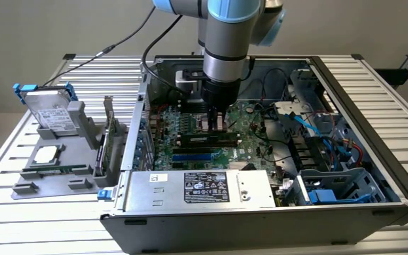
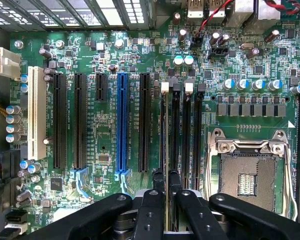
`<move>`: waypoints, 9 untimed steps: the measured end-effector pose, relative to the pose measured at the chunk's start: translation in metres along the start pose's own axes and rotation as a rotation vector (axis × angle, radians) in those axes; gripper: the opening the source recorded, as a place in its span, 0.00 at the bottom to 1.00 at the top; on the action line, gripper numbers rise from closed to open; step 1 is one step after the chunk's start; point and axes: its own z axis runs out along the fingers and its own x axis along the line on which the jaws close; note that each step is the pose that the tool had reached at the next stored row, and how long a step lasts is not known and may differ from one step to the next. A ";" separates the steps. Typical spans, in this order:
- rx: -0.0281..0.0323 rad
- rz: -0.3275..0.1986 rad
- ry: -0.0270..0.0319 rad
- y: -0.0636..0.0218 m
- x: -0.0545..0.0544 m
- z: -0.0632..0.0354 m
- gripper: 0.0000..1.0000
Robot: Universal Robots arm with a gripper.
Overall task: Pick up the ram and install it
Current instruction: 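Insert the ram into the slot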
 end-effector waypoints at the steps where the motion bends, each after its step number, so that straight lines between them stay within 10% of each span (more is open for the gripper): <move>1: 0.0000 0.000 -0.0001 0.0000 0.000 0.0001 0.15; 9: -0.0001 0.001 0.0014 -0.0001 0.000 0.0016 0.15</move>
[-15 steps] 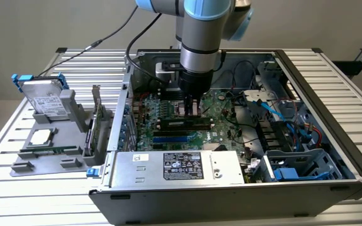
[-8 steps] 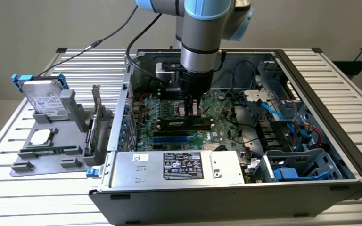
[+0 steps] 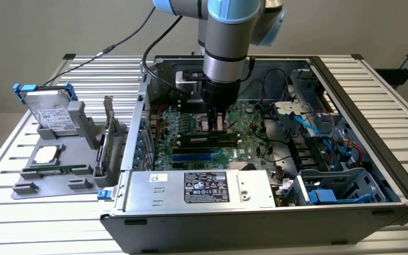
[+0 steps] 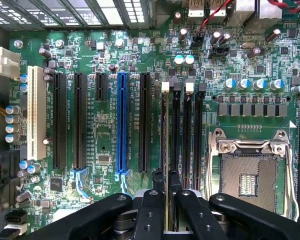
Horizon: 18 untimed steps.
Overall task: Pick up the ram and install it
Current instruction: 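Insert the ram into the slot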
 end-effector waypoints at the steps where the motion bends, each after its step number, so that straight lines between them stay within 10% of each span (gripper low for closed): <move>1: 0.0000 0.000 0.0003 0.0000 0.000 0.0002 0.15; 18: -0.0007 0.003 0.0004 0.0001 0.000 -0.0009 0.15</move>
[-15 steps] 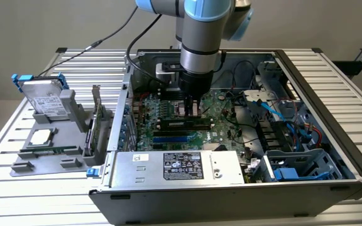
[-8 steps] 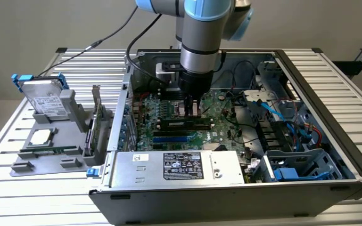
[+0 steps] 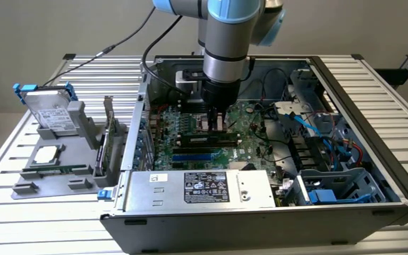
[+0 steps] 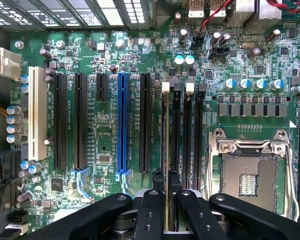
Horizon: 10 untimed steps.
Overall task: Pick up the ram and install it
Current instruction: 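Insert the ram into the slot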
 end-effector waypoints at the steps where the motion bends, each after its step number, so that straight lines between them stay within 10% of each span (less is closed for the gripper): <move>1: -0.0001 0.001 0.0000 0.0000 0.000 0.0000 0.15; 10: -0.0012 0.017 0.0003 -0.0001 0.000 0.0009 0.15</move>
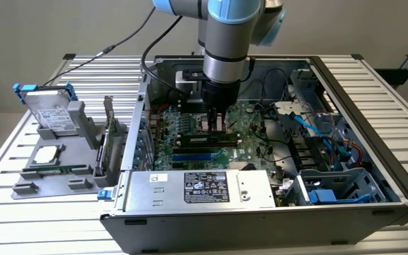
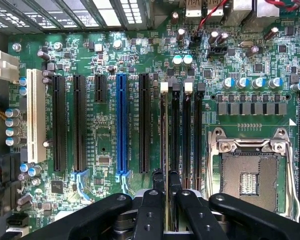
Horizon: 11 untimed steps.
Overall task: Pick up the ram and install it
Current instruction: 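Insert the ram into the slot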
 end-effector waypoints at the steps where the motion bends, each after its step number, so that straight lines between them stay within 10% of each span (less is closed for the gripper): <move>1: 0.0000 0.000 0.0004 0.0000 0.000 0.0002 0.15; 11: 0.0003 0.001 0.0061 -0.0001 0.000 0.0010 0.17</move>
